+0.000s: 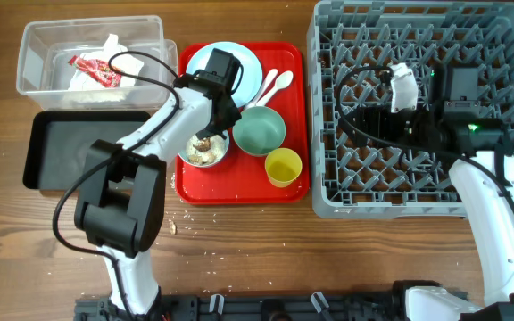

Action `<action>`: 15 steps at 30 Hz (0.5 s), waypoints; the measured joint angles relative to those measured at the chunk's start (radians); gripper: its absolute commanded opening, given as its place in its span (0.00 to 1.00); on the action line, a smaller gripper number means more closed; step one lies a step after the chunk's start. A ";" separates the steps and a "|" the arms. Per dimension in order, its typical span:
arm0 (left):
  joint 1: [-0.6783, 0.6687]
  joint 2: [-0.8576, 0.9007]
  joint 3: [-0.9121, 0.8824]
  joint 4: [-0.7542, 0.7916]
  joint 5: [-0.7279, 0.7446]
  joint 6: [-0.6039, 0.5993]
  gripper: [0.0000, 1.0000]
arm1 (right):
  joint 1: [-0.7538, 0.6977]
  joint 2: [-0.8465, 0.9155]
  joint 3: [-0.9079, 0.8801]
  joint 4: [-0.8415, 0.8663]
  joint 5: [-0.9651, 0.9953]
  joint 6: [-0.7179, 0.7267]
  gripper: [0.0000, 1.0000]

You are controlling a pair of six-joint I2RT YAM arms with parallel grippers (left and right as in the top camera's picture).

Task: Sort waste into correct bins and load items into the dishwasher rack
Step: 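Grasp the rim of the light-blue rice bowl with the left gripper, then tip the rice bowl over the black tray with the left gripper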

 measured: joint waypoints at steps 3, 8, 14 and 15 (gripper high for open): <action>-0.003 0.011 0.000 -0.016 0.016 -0.005 0.04 | 0.000 0.000 0.000 0.003 0.000 0.000 0.93; -0.004 0.009 0.010 -0.068 0.026 -0.003 0.04 | 0.000 0.000 0.000 0.012 0.000 0.000 0.93; 0.021 -0.079 0.033 -0.146 0.192 0.044 0.04 | 0.000 0.000 0.000 0.024 0.000 0.000 0.93; 0.028 -0.104 0.050 -0.177 0.220 0.055 0.04 | 0.000 0.000 0.000 0.030 0.000 0.000 0.93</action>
